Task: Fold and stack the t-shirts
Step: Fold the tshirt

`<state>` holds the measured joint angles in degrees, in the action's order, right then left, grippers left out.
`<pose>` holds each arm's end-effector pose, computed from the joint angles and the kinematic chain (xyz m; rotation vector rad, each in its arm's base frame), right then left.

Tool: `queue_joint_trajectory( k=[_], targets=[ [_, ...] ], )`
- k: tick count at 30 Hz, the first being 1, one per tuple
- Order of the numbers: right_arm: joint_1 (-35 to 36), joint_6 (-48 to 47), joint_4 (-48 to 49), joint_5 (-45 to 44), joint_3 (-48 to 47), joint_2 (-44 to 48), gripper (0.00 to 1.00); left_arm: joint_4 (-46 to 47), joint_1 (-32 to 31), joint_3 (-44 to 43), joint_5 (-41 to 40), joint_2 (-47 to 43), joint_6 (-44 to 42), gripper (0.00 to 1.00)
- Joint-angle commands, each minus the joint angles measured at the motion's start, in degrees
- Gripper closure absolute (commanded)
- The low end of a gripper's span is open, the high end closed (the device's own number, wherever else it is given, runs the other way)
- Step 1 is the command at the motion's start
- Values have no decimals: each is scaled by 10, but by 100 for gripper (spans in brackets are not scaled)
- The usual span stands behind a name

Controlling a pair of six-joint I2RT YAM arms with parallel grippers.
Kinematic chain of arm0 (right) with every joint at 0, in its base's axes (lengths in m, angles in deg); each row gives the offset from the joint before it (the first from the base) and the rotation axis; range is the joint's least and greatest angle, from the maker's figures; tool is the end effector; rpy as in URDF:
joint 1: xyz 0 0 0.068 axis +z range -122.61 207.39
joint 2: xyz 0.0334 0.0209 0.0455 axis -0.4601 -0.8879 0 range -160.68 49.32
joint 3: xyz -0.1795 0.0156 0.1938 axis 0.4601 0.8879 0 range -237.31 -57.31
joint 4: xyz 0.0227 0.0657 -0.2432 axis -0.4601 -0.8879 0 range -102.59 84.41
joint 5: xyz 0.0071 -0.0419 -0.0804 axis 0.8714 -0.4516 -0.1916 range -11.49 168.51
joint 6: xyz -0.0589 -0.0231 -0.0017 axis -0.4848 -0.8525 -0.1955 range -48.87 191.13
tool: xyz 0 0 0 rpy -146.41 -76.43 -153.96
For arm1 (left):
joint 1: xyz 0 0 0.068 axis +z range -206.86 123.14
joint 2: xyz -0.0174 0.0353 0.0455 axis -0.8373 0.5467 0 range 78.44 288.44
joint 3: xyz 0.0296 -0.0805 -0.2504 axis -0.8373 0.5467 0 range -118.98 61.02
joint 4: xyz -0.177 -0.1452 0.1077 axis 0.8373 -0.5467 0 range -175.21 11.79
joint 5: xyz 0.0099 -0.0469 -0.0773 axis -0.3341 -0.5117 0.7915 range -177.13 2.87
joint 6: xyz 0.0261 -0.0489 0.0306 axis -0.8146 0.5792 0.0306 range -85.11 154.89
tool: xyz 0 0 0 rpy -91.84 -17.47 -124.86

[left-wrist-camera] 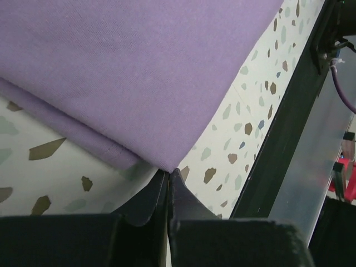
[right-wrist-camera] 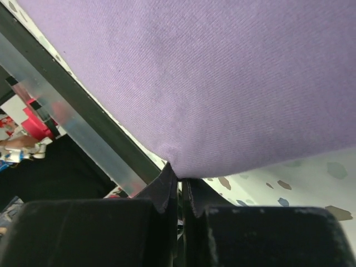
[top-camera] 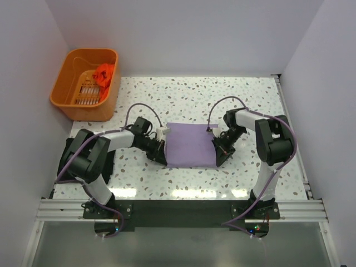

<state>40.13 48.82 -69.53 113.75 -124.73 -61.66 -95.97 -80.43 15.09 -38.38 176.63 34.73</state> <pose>0.2763 0.0912 0.1245 0.7006 -2.6661 -0.9066 0.2462 -0.1474 0.1169 0.7646 2.5937 -1.2922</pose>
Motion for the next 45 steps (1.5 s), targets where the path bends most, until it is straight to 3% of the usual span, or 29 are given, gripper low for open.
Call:
queue_joint_trajectory(
  k=[1, 7, 15, 23, 24, 25, 26, 28, 29, 33, 36, 37, 38, 41, 45],
  targets=[
    [1, -24, -7, -29, -27, 6, 100, -72, 33, -42, -14, -11, -47, 100],
    [2, -45, -18, -94, -57, 9, 100, -147, 53, -83, -59, -22, -128, 100],
    [21, -58, -3, -156, -53, 6, 100, -181, 49, -86, -120, 15, -140, 100],
    [70, -57, -2, -145, -24, -4, 99, -146, 48, -76, -61, 44, -92, 100],
    [69, -63, -8, -149, -28, 7, 93, -146, 49, -74, -53, 31, -90, 94],
    [65, -67, -20, -163, -34, 15, 76, -144, 53, -71, -47, 23, -88, 88],
    [63, -77, -30, -167, -39, 24, 68, -145, 56, -70, -45, 13, -87, 81],
    [55, -91, -77, -173, -66, 51, 54, -148, 71, -67, -28, -22, -91, 71],
    [52, -102, -92, -177, -76, 59, 53, -148, 79, -65, -17, -37, -93, 69],
    [51, -116, -129, -143, -137, 108, 56, -139, 106, -63, 60, -132, -120, 64],
    [52, -77, -105, -34, -162, 122, 60, -24, 95, -44, 113, -160, -28, 60],
    [53, -60, -76, -4, -156, 116, 66, 54, 87, -36, 115, -158, 49, 60],
    [52, -34, -62, 64, -149, 111, 68, 86, 64, -35, 117, -139, 75, 60],
    [66, 13, 7, 136, -111, 72, 78, 166, 21, -39, 105, -85, 140, 61],
    [76, 32, 65, 159, -64, 2, 84, 276, 1, -17, 102, -9, 218, 61]
  ],
)
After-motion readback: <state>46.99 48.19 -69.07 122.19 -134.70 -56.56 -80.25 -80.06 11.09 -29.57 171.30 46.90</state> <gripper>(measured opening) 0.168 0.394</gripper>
